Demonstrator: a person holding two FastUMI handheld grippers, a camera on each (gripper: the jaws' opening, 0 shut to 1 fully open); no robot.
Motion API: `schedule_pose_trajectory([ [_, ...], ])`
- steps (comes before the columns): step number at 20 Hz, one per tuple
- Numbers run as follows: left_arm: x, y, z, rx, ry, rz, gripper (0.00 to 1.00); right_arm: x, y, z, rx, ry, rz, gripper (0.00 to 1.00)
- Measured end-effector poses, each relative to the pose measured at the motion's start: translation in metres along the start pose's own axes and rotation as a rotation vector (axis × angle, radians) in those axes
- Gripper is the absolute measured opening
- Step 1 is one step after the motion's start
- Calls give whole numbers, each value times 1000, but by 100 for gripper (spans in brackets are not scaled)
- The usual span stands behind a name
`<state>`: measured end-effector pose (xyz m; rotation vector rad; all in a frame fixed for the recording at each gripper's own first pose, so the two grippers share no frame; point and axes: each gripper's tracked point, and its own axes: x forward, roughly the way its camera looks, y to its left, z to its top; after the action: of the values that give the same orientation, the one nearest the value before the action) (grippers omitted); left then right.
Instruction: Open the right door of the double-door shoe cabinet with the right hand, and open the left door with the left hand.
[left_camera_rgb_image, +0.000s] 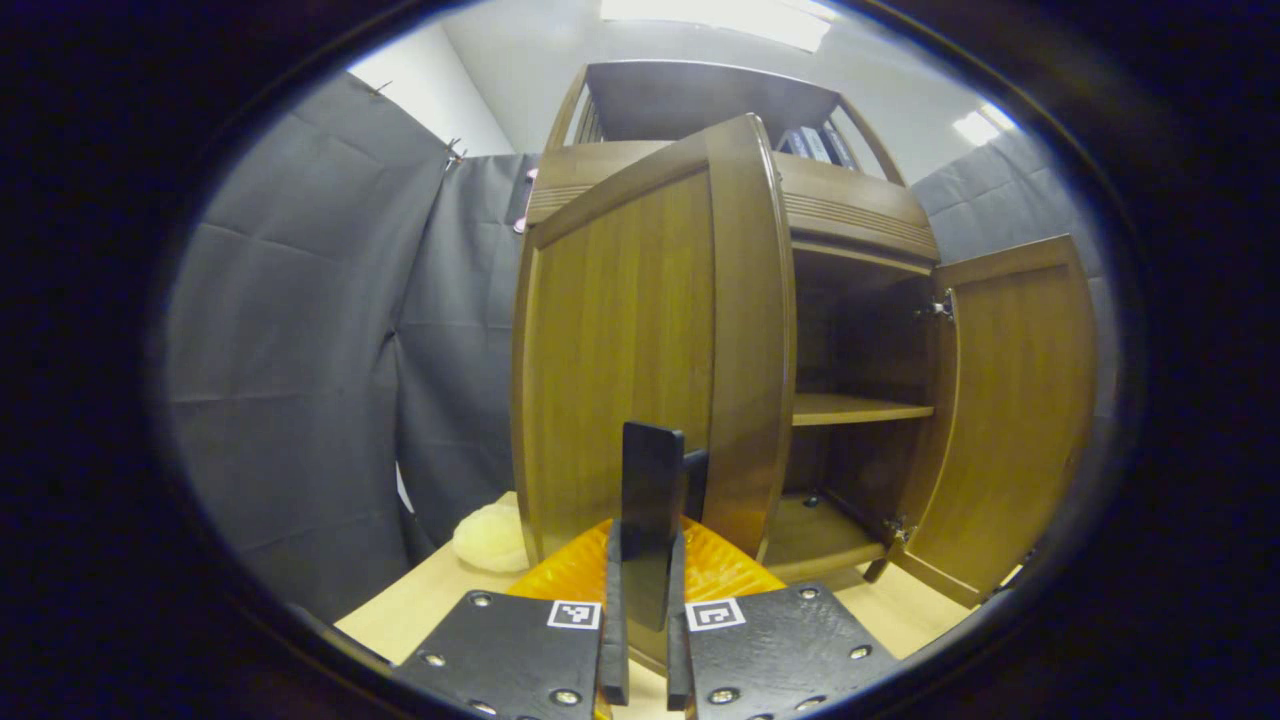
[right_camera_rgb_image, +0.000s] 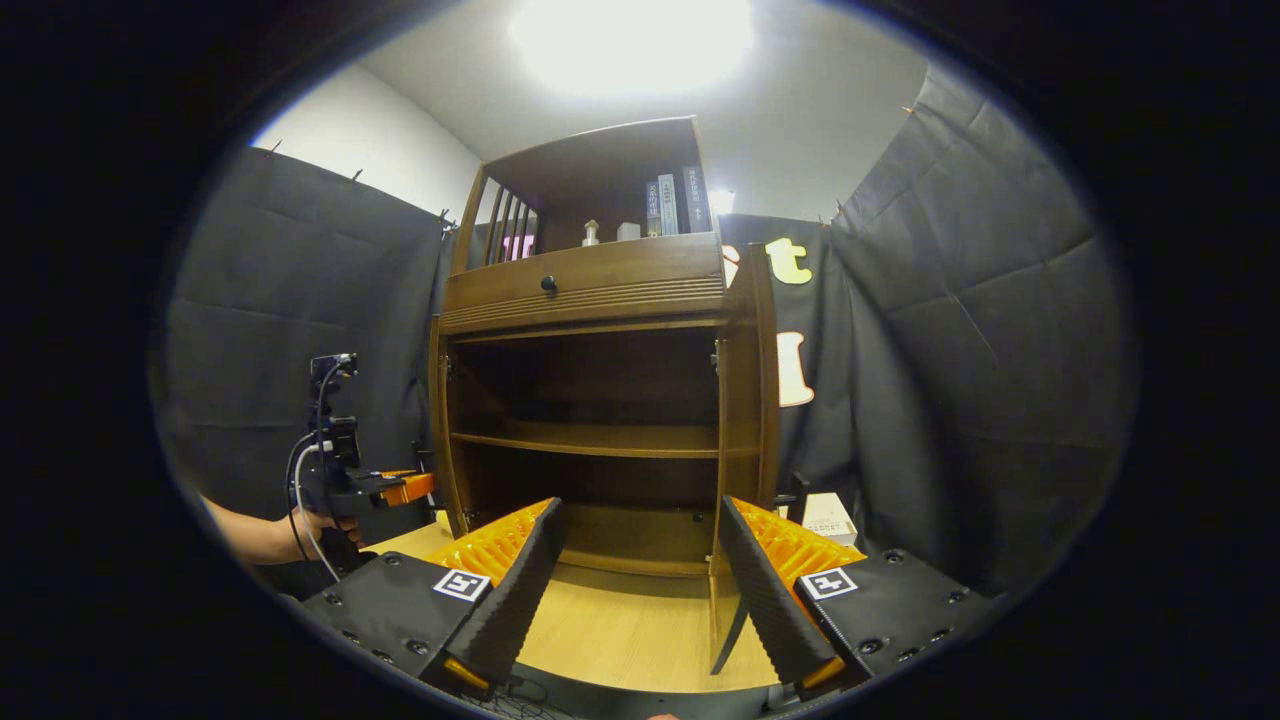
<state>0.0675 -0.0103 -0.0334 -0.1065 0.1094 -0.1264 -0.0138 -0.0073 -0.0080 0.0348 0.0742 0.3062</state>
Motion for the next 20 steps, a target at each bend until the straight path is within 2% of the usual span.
schedule_pose_trajectory([
  [11,-15,13,-2,11,-6,-73,18,6,77,3,-57,7,18,97],
  [13,-18,15,-3,7,-3,-73,17,7,87,3,-54,6,24,100],
  [15,-18,21,-8,5,12,-70,18,10,96,3,-55,7,28,98],
  [16,-21,23,-12,-1,23,-66,12,13,100,3,-56,6,30,96],
  [17,-25,26,-14,-6,33,-61,18,14,104,3,-56,7,32,98],
  [20,-24,38,-12,-4,29,-33,16,19,116,3,-58,7,41,98],
])
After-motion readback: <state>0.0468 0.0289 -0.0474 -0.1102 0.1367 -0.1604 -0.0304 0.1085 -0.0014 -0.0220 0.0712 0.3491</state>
